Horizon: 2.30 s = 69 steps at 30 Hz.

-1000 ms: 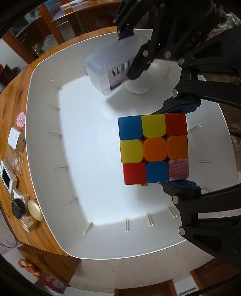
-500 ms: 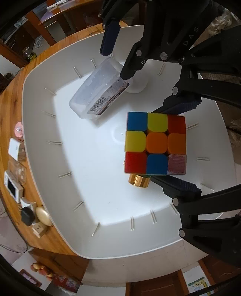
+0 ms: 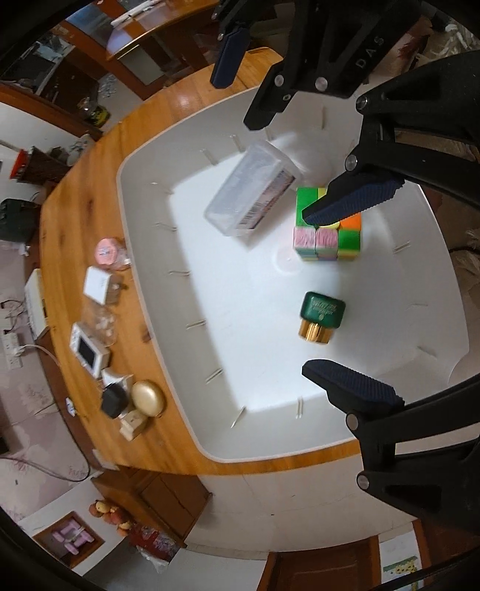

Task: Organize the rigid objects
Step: 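Release the cube from the left tool while the right tool sets down the box, then move both tools back toward the remaining objects on the table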

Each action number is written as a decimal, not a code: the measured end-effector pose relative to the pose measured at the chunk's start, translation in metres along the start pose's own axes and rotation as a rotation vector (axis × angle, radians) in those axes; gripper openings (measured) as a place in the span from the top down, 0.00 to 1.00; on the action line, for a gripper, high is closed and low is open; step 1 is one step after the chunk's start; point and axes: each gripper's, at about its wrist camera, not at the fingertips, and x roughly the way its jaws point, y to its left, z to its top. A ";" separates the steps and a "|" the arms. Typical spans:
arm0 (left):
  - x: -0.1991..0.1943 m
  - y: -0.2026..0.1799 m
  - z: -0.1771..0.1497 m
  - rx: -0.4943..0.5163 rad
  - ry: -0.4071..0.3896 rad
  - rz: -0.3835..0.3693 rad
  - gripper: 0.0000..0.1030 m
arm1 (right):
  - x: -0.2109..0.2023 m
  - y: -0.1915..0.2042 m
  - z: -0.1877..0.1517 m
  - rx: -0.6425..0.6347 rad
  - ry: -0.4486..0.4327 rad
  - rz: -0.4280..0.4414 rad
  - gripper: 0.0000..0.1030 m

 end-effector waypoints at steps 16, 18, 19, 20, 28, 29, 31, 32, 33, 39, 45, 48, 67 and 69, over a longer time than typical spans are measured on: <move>-0.053 0.045 0.019 -0.132 -0.140 0.014 0.24 | -0.017 -0.004 0.010 0.013 -0.074 -0.009 0.49; -0.058 0.053 0.022 -0.162 -0.144 -0.001 0.24 | -0.018 -0.003 0.013 0.004 -0.083 -0.006 0.49; -0.062 0.058 0.025 -0.181 -0.147 -0.008 0.24 | -0.018 -0.003 0.015 -0.002 -0.087 -0.004 0.49; -0.064 0.062 0.027 -0.194 -0.151 -0.011 0.24 | -0.019 -0.002 0.017 -0.006 -0.090 -0.001 0.49; -0.089 0.088 0.055 -0.279 -0.206 0.021 0.24 | -0.027 -0.006 0.046 -0.038 -0.118 0.055 0.49; -0.093 0.091 0.058 -0.284 -0.213 0.029 0.24 | -0.029 -0.008 0.053 -0.042 -0.123 0.069 0.49; -0.102 0.096 0.071 -0.292 -0.237 0.061 0.24 | -0.034 -0.012 0.064 -0.053 -0.137 0.087 0.49; -0.107 0.098 0.077 -0.295 -0.249 0.075 0.24 | -0.038 -0.014 0.072 -0.063 -0.148 0.091 0.49; -0.111 0.101 0.082 -0.297 -0.258 0.085 0.24 | -0.042 -0.016 0.081 -0.077 -0.160 0.093 0.49; -0.131 0.115 0.126 -0.324 -0.309 0.165 0.23 | -0.071 -0.033 0.146 -0.162 -0.236 0.152 0.43; -0.109 0.139 0.173 -0.414 -0.265 0.167 0.22 | -0.076 -0.037 0.224 -0.244 -0.315 0.180 0.32; -0.071 0.155 0.190 -0.484 -0.183 0.132 0.22 | -0.049 -0.031 0.259 -0.292 -0.282 0.209 0.31; 0.119 0.209 0.184 -0.772 0.172 0.083 0.22 | 0.185 0.038 0.281 -0.442 0.157 0.361 0.31; 0.121 0.212 0.185 -0.795 0.169 0.065 0.22 | 0.193 0.041 0.279 -0.447 0.166 0.359 0.31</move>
